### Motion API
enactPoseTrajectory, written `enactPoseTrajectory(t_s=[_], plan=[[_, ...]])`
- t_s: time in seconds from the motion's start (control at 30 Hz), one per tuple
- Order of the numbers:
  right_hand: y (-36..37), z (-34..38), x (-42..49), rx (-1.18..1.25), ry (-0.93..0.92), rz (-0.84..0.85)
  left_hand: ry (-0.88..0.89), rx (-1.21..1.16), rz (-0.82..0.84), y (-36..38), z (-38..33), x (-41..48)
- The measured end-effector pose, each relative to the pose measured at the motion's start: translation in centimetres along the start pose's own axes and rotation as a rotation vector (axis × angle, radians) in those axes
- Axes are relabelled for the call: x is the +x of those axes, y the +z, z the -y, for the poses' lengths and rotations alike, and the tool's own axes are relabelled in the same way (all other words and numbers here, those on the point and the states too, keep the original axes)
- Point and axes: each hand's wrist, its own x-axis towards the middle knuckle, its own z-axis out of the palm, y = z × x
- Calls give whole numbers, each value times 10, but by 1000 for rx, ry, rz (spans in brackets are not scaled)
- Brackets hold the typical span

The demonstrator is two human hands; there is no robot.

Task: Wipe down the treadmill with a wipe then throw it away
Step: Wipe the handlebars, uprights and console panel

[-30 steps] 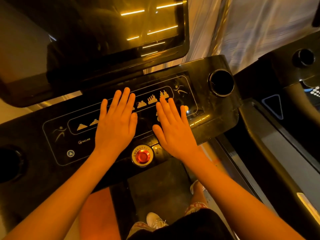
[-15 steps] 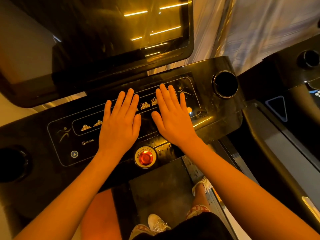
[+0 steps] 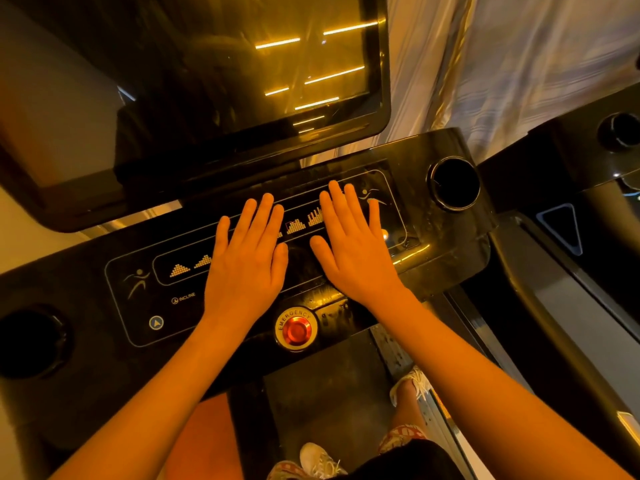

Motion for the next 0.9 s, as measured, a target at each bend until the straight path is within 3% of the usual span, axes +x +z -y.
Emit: enactPoseTrajectory(t_s=[0.23, 0.43, 0.67, 0.9], plan=[[-6, 5, 60, -12, 44, -31, 6, -7, -9, 1, 1, -1], [-3, -7, 15, -7, -23, 11, 0, -7, -1, 1, 1, 0], [-5, -3, 42, -68, -32, 1, 6, -8, -3, 1, 1, -1], [3, -6, -23, 12, -6, 36, -8, 1, 8, 0, 0, 0]])
